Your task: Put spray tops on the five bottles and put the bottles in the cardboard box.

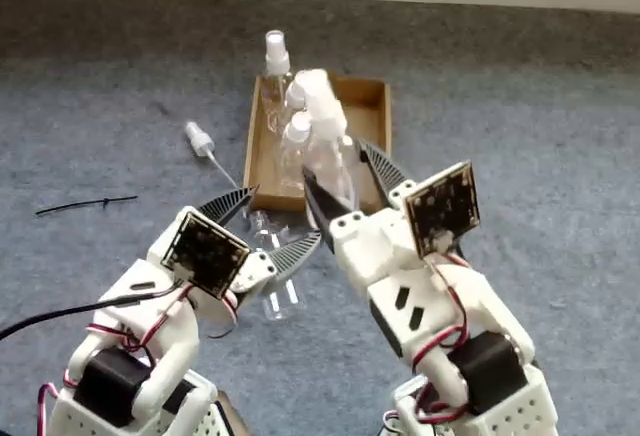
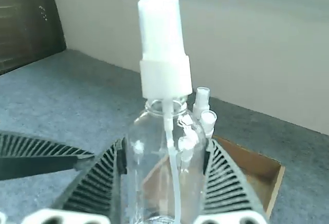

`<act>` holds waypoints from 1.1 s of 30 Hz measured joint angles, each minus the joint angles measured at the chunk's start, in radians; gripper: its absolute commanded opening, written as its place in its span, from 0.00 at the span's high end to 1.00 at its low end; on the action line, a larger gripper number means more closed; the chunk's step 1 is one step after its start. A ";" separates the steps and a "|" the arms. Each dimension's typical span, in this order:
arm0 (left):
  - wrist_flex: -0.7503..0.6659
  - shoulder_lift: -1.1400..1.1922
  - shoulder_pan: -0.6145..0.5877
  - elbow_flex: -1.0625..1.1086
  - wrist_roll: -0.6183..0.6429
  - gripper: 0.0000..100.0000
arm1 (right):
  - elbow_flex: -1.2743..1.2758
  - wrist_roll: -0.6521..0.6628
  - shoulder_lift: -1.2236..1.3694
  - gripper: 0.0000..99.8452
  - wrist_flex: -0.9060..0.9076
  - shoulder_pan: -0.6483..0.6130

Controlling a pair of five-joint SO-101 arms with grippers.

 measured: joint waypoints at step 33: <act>0.012 -0.084 -0.051 0.021 0.000 0.70 | -0.008 0.006 0.092 1.00 -0.117 0.161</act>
